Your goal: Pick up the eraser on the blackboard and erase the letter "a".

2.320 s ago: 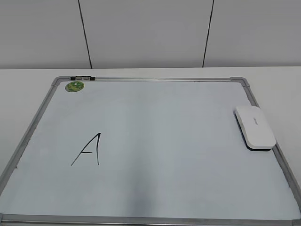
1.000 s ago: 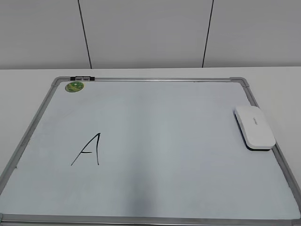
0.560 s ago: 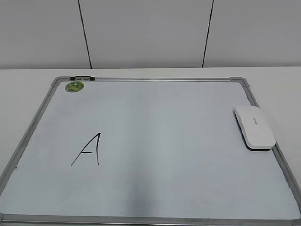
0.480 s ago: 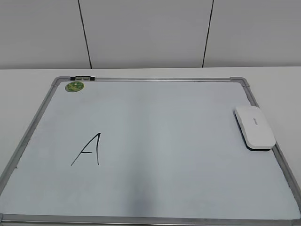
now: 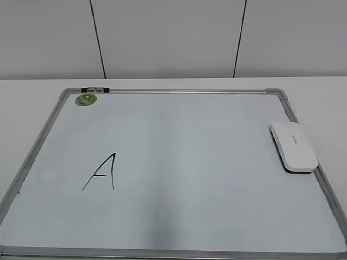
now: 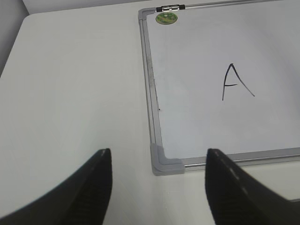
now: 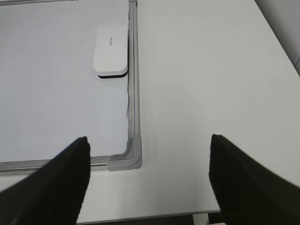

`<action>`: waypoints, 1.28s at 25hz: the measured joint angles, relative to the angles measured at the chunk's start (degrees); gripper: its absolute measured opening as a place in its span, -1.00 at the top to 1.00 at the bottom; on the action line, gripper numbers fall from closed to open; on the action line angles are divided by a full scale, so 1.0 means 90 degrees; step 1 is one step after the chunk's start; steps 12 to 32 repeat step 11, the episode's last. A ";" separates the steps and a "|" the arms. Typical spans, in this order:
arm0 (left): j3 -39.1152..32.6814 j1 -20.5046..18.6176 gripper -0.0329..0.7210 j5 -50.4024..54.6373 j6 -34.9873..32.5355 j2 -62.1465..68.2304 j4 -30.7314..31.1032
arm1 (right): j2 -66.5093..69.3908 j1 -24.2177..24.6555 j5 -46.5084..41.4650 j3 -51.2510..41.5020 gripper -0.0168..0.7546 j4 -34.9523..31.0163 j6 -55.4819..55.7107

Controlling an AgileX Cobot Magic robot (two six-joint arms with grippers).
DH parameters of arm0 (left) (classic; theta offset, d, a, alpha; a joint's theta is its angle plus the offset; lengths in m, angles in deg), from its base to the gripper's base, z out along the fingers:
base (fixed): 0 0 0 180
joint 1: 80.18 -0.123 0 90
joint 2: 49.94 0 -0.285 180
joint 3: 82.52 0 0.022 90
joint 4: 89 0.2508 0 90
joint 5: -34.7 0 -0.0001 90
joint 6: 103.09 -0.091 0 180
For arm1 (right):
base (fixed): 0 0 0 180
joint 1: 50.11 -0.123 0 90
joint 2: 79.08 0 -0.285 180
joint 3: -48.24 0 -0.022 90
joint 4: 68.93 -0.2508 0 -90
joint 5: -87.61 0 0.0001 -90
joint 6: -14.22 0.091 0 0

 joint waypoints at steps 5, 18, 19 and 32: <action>0.0000 0.0000 -0.31 0.0000 0.0000 0.0000 0.0000 | 0.0000 0.0000 -0.0011 0.0000 -0.57 0.0000 0.0000; 0.0000 0.0000 -0.31 0.0000 0.0000 0.0000 0.0000 | 0.0000 0.0000 -0.0011 0.0000 -0.57 0.0000 0.0000; 0.0000 0.0000 -0.31 0.0000 0.0000 0.0000 0.0000 | 0.0000 0.0000 -0.0011 0.0000 -0.57 0.0000 0.0000; 0.0000 0.0000 -0.31 0.0000 0.0000 0.0000 0.0000 | 0.0000 0.0000 -0.0011 0.0000 -0.57 0.0000 0.0000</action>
